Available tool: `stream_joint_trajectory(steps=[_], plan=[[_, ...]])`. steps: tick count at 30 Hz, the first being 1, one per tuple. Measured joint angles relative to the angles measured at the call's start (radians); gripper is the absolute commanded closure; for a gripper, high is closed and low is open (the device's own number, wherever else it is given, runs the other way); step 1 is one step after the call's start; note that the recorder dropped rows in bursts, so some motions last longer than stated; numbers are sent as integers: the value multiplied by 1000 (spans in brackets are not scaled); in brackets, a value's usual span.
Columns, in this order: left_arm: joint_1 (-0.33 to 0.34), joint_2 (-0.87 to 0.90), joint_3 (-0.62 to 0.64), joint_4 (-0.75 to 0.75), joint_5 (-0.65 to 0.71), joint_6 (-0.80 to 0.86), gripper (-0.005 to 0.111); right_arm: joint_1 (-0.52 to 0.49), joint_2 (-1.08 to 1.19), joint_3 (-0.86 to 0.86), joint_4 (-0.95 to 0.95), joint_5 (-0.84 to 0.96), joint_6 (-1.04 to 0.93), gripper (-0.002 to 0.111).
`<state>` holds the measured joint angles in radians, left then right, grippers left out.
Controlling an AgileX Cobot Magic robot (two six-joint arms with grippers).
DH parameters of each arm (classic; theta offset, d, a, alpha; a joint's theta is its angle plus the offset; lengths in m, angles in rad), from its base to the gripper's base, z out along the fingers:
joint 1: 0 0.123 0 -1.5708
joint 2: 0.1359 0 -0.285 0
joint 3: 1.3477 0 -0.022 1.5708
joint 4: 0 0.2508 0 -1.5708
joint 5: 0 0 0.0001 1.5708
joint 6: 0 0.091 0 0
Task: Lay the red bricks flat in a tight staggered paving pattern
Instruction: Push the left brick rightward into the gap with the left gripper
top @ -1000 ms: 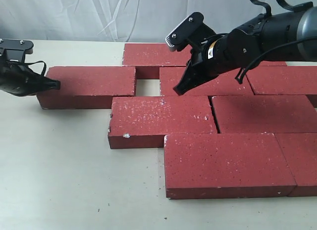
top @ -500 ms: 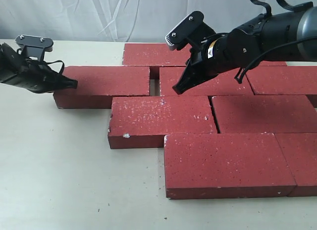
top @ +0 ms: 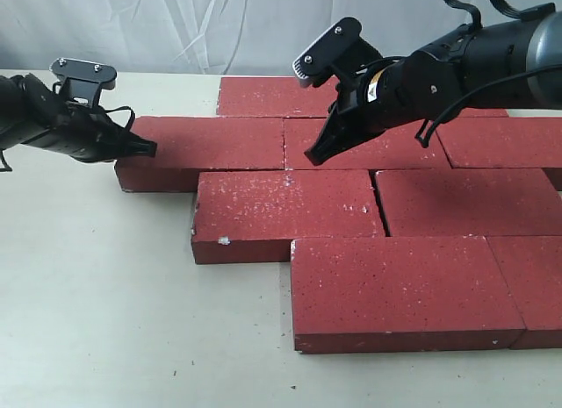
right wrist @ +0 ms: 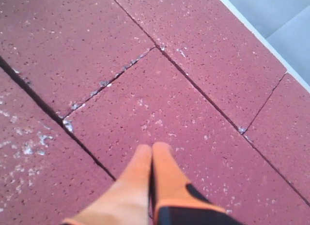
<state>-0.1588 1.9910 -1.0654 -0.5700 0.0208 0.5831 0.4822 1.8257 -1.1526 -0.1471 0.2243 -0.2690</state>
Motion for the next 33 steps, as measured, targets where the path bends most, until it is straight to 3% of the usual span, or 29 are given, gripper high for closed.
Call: stream_joint_trajectory(steps=[17, 33], plan=[[-3, 14, -10, 65, -2, 0, 107, 0, 0, 0, 0, -4, 0, 109], [38, 16, -17, 71, 8, 2, 107, 0, 0, 0, 0, -9, 0, 109]])
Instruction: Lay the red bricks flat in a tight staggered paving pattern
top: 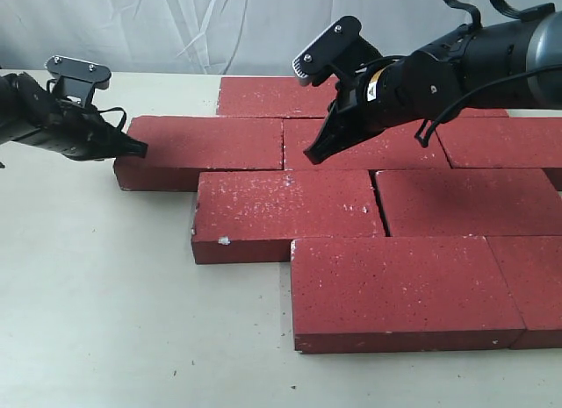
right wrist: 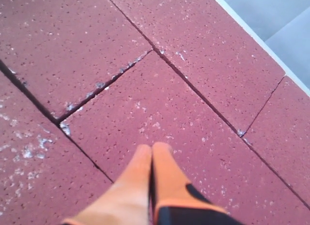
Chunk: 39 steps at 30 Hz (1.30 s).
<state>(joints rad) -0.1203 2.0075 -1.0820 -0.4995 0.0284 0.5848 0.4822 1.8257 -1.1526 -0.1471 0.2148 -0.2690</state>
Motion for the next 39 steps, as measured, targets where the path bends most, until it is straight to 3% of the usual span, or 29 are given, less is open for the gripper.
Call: stream_joint_trajectory(steps=[13, 19, 29, 33, 39], plan=[[70, -119, 0, 60, 146, 0, 107, 0, -51, 0, 98, -17, 0, 109], [70, -229, 0, -21, 230, 0, 107, 0, -53, -3, 102, 21, -3, 109], [19, -358, -31, -131, 175, 0, 107, 0, -55, -267, 41, 474, -11, 109], [18, -395, -41, -80, 277, 0, 107, -23, -67, -333, -62, 678, 40, 109], [54, -468, -43, 166, 526, -112, 107, -156, -131, -339, -104, 844, 125, 109]])
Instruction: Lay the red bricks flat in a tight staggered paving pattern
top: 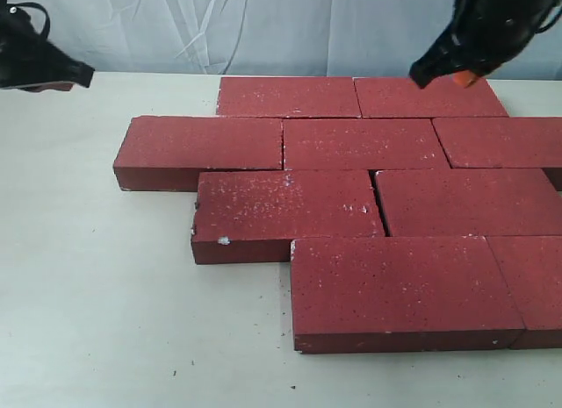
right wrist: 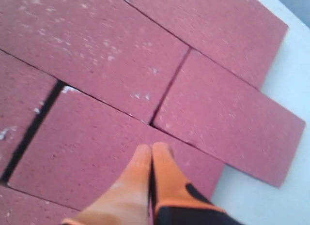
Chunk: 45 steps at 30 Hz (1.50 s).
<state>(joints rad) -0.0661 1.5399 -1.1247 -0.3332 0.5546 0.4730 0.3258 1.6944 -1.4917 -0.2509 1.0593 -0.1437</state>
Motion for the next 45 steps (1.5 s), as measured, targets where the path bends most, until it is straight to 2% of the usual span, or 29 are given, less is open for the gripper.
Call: stream_joint_trajectory(steps=[4, 7, 12, 16, 21, 25, 28, 33, 39, 45], plan=[[14, -64, 0, 254, 132, -181, 107, -108, -73, 0, 47, 17, 11, 109], [15, -112, 8, 367, 134, -304, 107, -177, -131, 15, 70, -6, 20, 109], [15, -227, 87, 366, -26, -347, 107, -267, -254, 157, 78, -113, 30, 109], [15, -326, 130, 357, -92, -357, 107, -314, -397, 354, 78, -339, 58, 109], [15, -442, 169, 318, -128, -358, 107, -320, -552, 575, 81, -637, 64, 109], [-23, -539, 243, 320, -192, -358, 107, -320, -626, 688, 92, -777, 66, 109], [-51, -622, 305, 333, -249, -358, 107, -320, -660, 714, 115, -816, 69, 109], [-60, -755, 408, 333, -327, -358, 107, -320, -702, 716, 153, -815, 72, 109], [-64, -912, 524, 333, -361, -358, 107, -320, -762, 760, 184, -815, 72, 109], [-64, -1082, 605, 333, -378, -358, 107, -320, -860, 874, 205, -925, 72, 109]])
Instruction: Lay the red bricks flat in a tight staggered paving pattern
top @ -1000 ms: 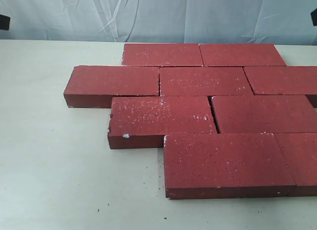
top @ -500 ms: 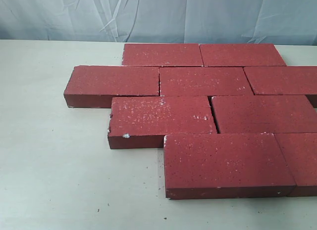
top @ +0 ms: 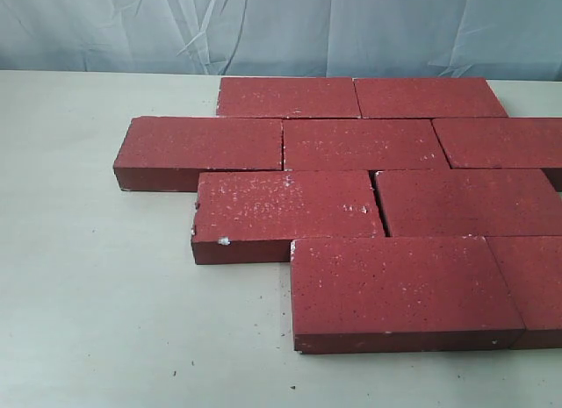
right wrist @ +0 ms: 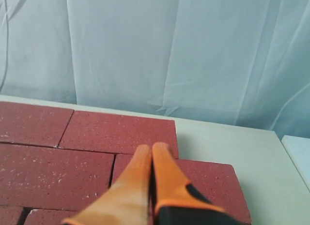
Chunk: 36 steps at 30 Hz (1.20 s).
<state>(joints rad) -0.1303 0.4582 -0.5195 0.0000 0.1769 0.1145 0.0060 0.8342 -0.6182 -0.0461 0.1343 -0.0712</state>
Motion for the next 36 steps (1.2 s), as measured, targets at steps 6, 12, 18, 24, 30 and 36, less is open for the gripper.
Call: stream_joint_trajectory(steps=[6, 12, 18, 24, 30, 36], plan=[[0, -138, 42, -22, 69, -4, 107, 0, -55, 25, 9, -16, 1, 109], [0, -215, 44, -22, 129, -6, 107, 0, -59, 27, 30, -22, 3, 109], [0, -222, 44, 6, 133, -6, 107, 0, -59, 27, 30, -22, 3, 109], [0, -222, 44, 17, 135, -6, 107, 0, -59, 27, 32, -22, 3, 109], [0, -222, 44, 22, 135, -6, 107, 0, -59, 27, 32, -23, 3, 109], [0, -256, 69, 22, 128, -3, 107, 0, -59, 27, 32, -25, 3, 109]])
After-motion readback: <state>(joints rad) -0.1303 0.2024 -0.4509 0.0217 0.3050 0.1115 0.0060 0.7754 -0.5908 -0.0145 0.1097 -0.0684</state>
